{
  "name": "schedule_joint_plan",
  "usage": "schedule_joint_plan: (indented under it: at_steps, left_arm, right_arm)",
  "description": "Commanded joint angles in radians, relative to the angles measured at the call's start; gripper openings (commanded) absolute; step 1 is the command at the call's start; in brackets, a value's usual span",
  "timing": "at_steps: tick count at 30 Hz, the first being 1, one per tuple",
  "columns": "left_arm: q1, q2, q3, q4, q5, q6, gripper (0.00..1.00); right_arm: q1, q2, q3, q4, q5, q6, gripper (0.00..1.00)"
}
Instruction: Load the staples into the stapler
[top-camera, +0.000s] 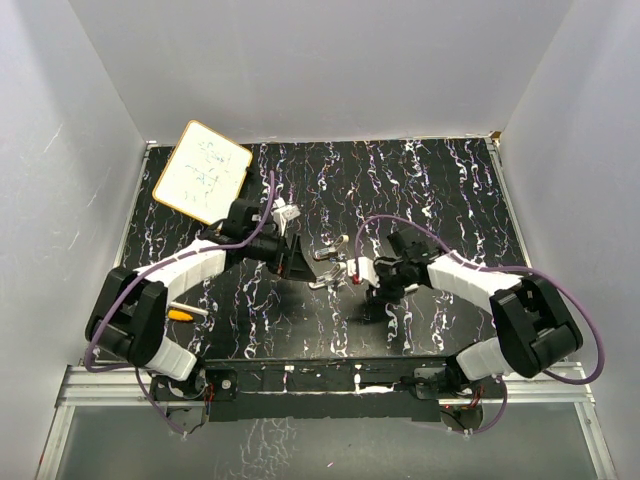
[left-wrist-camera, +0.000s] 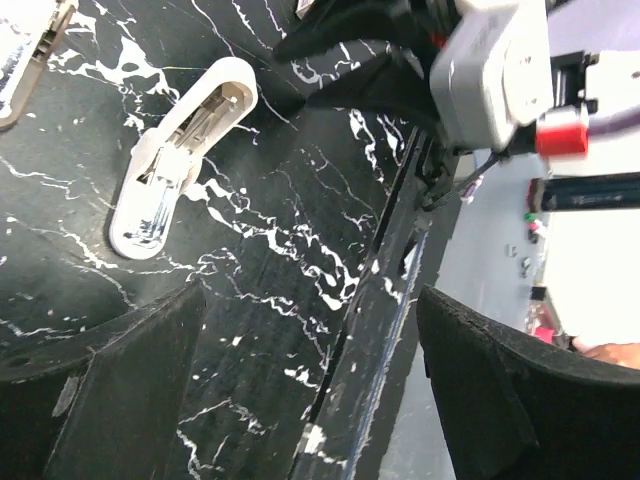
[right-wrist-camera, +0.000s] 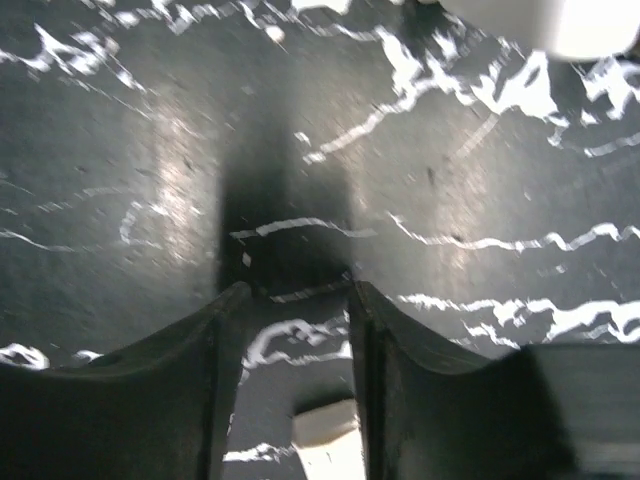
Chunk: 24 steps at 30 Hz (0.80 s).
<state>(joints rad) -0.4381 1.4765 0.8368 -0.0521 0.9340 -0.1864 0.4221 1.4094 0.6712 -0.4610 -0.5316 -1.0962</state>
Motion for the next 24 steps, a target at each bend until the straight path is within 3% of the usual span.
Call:
schedule_joint_plan:
  at_steps: [1, 3, 6, 11, 16, 19, 24]
  left_arm:
    - [-0.019, 0.007, -0.015, 0.111, 0.053, -0.153, 0.84]
    - [-0.019, -0.001, -0.027, 0.117, 0.04, -0.128, 0.84]
    - [-0.017, -0.022, -0.047, 0.146, 0.032, -0.116, 0.84]
    - [-0.017, -0.055, -0.03, 0.095, 0.019, -0.038, 0.85]
    - [-0.013, -0.062, -0.03, 0.076, 0.008, -0.005, 0.86]
    - [-0.01, -0.066, -0.038, 0.072, 0.001, -0.002, 0.86]
    - [0.012, -0.079, -0.095, 0.123, 0.004, -0.074, 0.86]
  right_arm:
    - [0.067, 0.018, 0.034, -0.022, 0.017, 0.122, 0.52]
    - [0.065, 0.003, 0.063, -0.06, 0.049, 0.108, 0.65]
    - [0.014, -0.039, 0.07, -0.12, 0.1, 0.004, 0.72]
    - [-0.155, -0.051, 0.088, -0.263, 0.109, -0.182, 0.75]
    - [-0.216, 0.001, 0.095, -0.285, 0.129, -0.274, 0.76]
    - [-0.217, 0.066, 0.107, -0.29, 0.119, -0.29, 0.71]
    - [-0.212, 0.103, 0.11, -0.271, 0.043, -0.268, 0.49]
